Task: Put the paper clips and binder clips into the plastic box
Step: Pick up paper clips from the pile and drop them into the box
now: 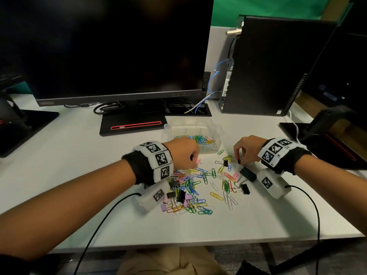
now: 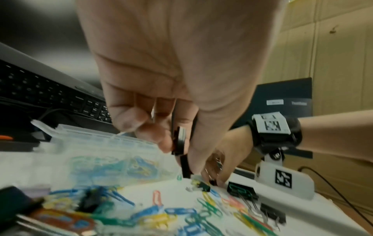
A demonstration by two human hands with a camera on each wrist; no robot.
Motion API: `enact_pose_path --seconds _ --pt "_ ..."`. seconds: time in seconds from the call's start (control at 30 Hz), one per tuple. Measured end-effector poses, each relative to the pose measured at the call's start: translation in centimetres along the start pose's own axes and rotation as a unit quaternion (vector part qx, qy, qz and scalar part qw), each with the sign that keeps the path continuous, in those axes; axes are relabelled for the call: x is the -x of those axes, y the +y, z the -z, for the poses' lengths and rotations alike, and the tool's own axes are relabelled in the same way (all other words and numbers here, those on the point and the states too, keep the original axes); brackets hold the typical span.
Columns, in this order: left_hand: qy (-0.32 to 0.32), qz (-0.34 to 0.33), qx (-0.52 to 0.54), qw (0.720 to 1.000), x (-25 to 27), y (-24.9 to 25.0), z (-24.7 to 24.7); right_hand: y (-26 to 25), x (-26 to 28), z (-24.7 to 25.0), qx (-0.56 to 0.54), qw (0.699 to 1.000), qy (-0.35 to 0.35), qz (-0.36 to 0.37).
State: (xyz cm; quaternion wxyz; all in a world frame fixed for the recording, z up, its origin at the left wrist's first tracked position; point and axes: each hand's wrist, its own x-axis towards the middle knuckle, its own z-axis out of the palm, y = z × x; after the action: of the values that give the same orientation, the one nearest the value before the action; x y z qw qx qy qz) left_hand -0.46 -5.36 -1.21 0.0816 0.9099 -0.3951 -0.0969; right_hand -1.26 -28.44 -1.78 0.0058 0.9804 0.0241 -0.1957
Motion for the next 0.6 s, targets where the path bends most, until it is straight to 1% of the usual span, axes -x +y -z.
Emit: enact_pose_path --seconds 0.1,0.17,0.27,0.33,0.4,0.47,0.6 --pt "0.017 0.032 0.012 0.999 1.5 -1.7 1.5 -0.2 0.0 0.0 0.002 1.0 0.012 -0.005" --pt "0.025 0.056 0.002 0.998 2.7 -3.2 2.2 -0.5 0.0 0.1 0.017 0.999 0.031 0.0" --pt "0.003 0.103 -0.007 0.995 4.3 -5.9 2.3 -1.7 1.1 0.1 0.024 0.997 0.057 0.043" --pt "-0.024 0.138 -0.017 0.99 5.4 -7.7 2.0 -2.7 2.3 -0.5 -0.008 0.994 0.045 0.095" --pt "-0.033 0.172 -0.027 0.984 6.3 -9.3 1.4 -3.4 3.6 -1.2 -0.036 0.99 0.012 0.135" --pt "-0.038 0.2 -0.033 0.979 6.9 -10.5 0.7 -3.6 4.4 -1.9 -0.024 0.986 -0.011 0.164" --pt "-0.054 0.223 -0.013 0.973 7.2 -11.1 -0.1 -3.5 5.1 -2.4 -0.006 0.986 -0.018 0.166"
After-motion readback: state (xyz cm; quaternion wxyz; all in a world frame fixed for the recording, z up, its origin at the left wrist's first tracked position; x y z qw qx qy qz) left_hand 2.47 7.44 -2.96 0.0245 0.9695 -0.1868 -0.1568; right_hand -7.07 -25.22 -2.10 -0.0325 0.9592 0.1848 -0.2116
